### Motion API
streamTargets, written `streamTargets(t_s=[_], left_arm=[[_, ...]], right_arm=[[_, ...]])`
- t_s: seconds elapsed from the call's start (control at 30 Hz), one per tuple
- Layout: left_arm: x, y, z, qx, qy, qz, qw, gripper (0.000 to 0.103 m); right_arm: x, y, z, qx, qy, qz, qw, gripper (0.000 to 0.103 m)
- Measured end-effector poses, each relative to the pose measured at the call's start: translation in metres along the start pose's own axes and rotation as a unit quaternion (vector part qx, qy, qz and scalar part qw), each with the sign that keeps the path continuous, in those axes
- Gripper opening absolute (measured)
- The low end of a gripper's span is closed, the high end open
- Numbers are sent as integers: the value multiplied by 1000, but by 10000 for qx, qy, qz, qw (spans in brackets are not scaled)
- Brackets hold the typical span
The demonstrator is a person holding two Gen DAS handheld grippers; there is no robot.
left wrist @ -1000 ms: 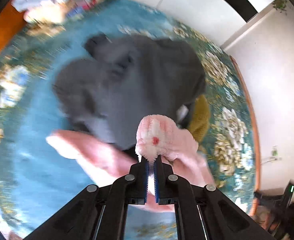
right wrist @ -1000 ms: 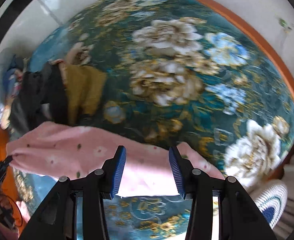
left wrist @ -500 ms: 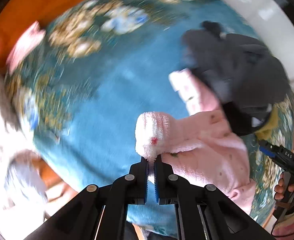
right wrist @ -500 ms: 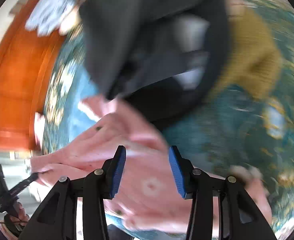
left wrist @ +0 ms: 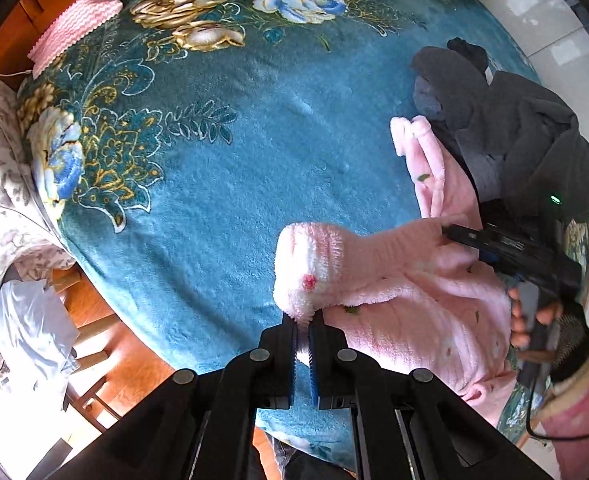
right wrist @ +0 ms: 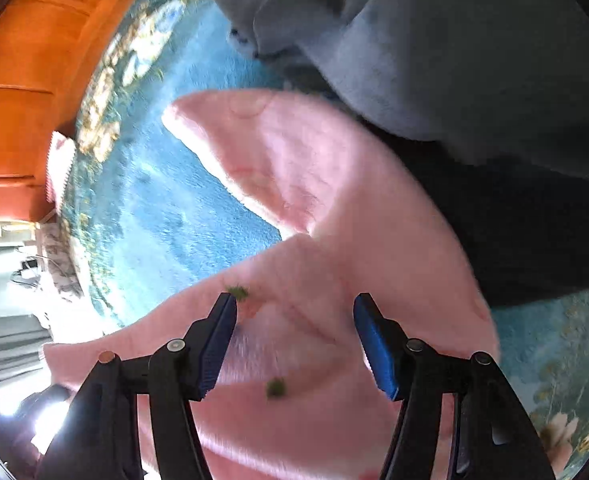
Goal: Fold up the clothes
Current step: 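Lift the pink jacket high with both grippers and shake it out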
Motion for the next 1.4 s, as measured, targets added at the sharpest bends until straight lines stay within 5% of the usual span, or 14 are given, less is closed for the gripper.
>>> streamTargets(t_s=[0.07,0.17,0.23,0.4,0.6,0.73,1.03,1.13,1.2,1.4], left_arm=[[-2,1,1,26,-29,73,10000,5],[-5,6,-2,131,-36,181,9997,5],[-7,11,-7,277,-28,261,9993,5],[-17,38,-39,926,167,550,9940,5],[-48,104,-93,1896,765,1207,9714,5],[-101,168,-137,2459,1423,1758,9425,5],[-310,279,-186,3114,3286,2626,8521,5],[-383,305,-179,3251,3904,2629,8202,5],[-418,321,-169,3286,4113,2631,8085,5],[-496,395,-95,3936,4606,2440,7572,5]], right_arm=[[15,0,3,-72,-230,249,9994,62],[19,-1,9,-8,-371,577,9976,29],[7,-5,11,18,-200,708,9973,21],[-71,-8,5,264,832,804,9929,17],[-223,-8,3,620,2529,1108,9591,13],[-326,-23,-11,636,3557,1404,9218,12],[-523,-50,-30,186,5331,1505,8324,11],[-573,-51,-32,-6,5764,1362,8057,10],[-610,-41,-24,-129,5961,1233,7933,10],[-697,4,7,-365,6389,1143,7599,10]])
Point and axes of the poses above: each gripper's, at about its wrist camera, not at the fingertips, and x roughly the way its jaws point, y to its right, z to its underside, the point moved 7 cm from there along x, roughly the way its jaws point, and after that the axes turned 15 degrees about y, right-handed, at the moved point
